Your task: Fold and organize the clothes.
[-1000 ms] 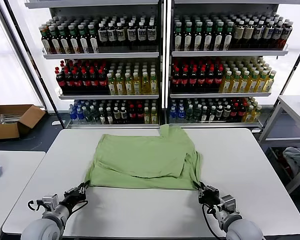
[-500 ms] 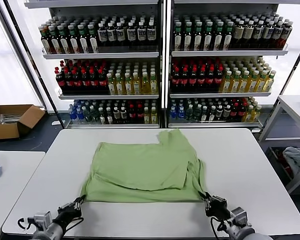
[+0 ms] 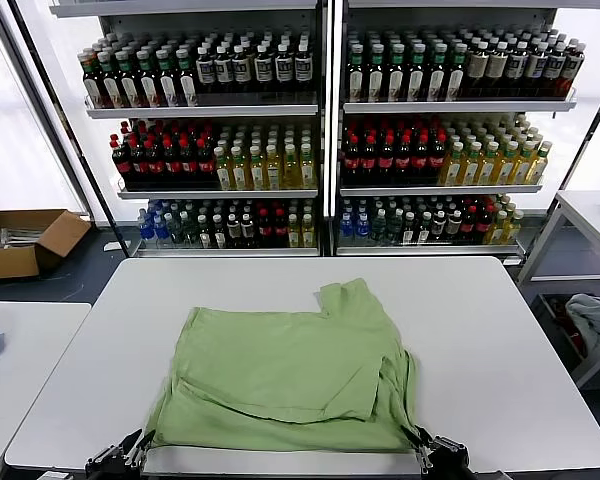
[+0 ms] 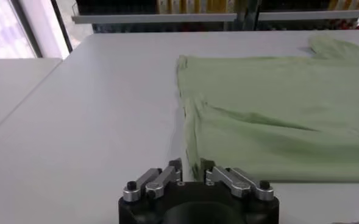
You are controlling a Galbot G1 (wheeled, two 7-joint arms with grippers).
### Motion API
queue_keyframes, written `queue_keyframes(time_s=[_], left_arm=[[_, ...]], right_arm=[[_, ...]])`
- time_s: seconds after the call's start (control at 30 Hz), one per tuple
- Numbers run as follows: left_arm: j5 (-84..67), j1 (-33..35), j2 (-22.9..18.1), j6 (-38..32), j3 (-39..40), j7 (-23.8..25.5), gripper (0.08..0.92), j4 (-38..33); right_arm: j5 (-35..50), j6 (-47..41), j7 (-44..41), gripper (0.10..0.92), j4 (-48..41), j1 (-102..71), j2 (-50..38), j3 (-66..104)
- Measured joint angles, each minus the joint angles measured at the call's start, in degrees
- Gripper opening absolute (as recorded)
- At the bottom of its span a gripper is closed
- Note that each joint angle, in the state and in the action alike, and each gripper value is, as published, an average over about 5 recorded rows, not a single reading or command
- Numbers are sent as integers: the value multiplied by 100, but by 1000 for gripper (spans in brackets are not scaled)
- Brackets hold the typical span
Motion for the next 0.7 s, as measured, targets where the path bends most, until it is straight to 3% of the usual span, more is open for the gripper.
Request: queue_keyframes(time_s=[0.23,0.47,0.7], left_arm=[[-94,-127,172,25,-349,102,551,-109],[-351,-694,613,-18,-408,236,755,137],[-547,-1713,1136,-98,65,404,822,916]], right_arm=[[659,108,-126,586,-266,838,-187,57],[1097,49,-419,777,-1244,2459,-211,-426],[1278,-81,-761,822,-2640,4305,-8,-1333]])
